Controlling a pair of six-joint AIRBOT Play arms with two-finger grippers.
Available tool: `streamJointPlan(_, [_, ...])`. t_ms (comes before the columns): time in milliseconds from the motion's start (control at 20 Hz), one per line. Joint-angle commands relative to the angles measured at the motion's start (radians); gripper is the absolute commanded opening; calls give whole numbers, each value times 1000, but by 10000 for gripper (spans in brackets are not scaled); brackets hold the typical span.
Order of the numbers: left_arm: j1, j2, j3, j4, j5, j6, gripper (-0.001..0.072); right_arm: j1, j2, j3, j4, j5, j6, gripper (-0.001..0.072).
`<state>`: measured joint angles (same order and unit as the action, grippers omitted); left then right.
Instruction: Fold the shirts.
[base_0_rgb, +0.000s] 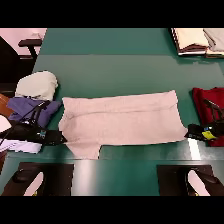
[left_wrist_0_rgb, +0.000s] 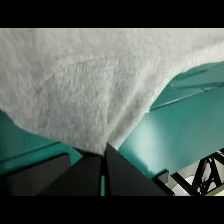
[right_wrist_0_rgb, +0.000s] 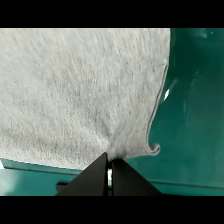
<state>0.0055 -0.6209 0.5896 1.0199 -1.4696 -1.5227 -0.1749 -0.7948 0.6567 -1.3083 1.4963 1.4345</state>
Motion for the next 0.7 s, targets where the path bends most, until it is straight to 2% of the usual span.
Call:
streamJointPlan(0, [0,21,78,32,-16,-23,19,5,76,17,-19,36,24,11])
streamJointPlan(150, [0,-73,156,103,100,-9,19,58,-51,130,-21,-28,24,11])
streamJointPlan(350, [0,-317,233,103,253,76,21,171,-344,343,-19,-154,24,11])
streamJointPlan(650, [0,-620,380,102,449,136,23,216,-701,632,-18,-158,24,13])
